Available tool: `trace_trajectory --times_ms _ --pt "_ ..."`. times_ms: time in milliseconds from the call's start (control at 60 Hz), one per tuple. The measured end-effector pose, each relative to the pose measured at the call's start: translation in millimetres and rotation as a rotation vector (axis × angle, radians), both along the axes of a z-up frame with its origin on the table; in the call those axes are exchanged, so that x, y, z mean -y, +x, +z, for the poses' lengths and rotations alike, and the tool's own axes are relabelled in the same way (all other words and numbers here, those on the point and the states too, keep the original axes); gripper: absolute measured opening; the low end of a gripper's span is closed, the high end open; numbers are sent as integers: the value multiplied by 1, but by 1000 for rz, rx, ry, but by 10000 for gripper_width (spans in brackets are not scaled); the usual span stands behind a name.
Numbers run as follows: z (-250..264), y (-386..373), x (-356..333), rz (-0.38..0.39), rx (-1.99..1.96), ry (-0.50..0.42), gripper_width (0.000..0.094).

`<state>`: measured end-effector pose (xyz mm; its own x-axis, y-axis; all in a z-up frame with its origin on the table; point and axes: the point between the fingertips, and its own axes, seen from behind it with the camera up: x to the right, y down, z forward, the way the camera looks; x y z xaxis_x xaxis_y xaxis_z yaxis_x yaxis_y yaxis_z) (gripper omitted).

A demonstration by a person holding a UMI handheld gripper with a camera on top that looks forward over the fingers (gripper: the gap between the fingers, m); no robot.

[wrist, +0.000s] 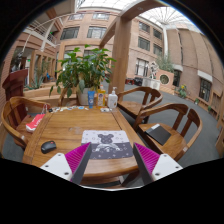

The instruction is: Arrange mouse

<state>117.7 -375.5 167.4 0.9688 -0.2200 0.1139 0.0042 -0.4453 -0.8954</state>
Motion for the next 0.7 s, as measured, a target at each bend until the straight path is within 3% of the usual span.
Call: trace_trajectory --times_ms 150,350,533,700 --pt "-13 0 3 -7 3 -26 851" --pt "-71 -28 17 26 -17 -126 852" --pt "-131 -118 16 186 -84 -226 854" --pt "-152 -218 -14 345 -149 -223 856"
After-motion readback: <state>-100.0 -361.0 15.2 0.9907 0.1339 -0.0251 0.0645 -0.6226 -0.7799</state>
